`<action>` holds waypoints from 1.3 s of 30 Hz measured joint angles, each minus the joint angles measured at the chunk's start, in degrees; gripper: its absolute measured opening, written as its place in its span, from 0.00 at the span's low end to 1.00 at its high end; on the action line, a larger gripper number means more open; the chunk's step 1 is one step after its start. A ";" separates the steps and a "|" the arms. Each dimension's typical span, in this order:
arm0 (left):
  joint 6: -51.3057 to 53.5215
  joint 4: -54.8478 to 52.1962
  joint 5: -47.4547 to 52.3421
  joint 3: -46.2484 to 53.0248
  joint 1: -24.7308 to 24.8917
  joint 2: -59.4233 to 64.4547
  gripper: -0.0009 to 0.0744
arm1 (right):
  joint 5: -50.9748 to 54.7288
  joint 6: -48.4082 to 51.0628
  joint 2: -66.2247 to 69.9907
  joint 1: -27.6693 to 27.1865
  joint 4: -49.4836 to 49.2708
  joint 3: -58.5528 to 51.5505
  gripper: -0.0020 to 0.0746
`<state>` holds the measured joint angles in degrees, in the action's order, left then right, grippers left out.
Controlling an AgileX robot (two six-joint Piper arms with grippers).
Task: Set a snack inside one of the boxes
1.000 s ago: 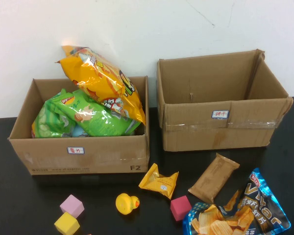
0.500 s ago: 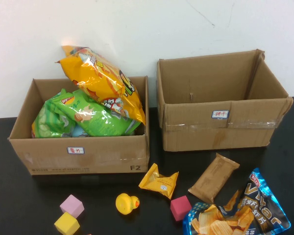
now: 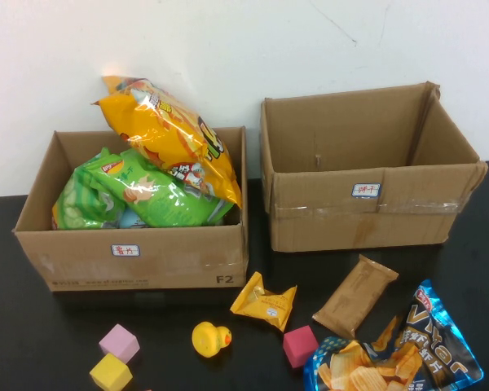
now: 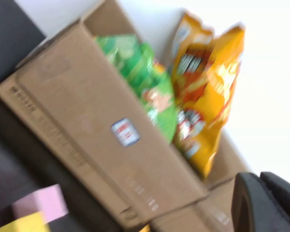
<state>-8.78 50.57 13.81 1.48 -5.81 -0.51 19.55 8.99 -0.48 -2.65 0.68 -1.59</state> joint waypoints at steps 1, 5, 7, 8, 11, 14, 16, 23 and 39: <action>0.14 2.58 -1.48 0.00 0.00 0.00 0.01 | 0.00 0.00 0.00 0.00 0.00 0.00 0.02; 8.00 3.35 4.40 -2.19 0.48 0.00 0.01 | 0.00 0.00 0.00 0.00 0.00 0.00 0.02; 12.98 -1.93 12.27 -8.86 0.47 4.57 0.01 | 0.00 0.00 0.00 0.00 0.00 0.00 0.02; 14.20 -5.04 14.66 -11.60 0.47 7.41 0.01 | 0.00 0.00 0.00 0.00 0.00 0.00 0.02; 18.02 -13.88 21.14 -19.46 0.47 17.39 0.01 | 0.00 0.00 0.00 0.00 0.00 0.00 0.02; 25.19 -18.35 27.64 -26.32 0.47 28.94 0.01 | 0.00 0.00 0.00 0.00 0.00 0.00 0.02; 30.17 -19.26 30.09 -30.58 0.47 37.50 0.01 | 0.00 0.00 0.00 0.00 0.00 0.00 0.02; 39.12 -21.58 31.76 -45.33 5.71 62.79 0.01 | 0.00 0.00 0.00 0.00 0.00 0.00 0.02; 13.06 -50.57 25.46 -71.61 42.72 101.02 0.13 | 0.00 0.00 0.00 0.00 0.00 0.00 0.02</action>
<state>4.28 0.00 39.28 -70.12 36.90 100.51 19.55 8.99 -0.48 -2.65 0.68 -1.59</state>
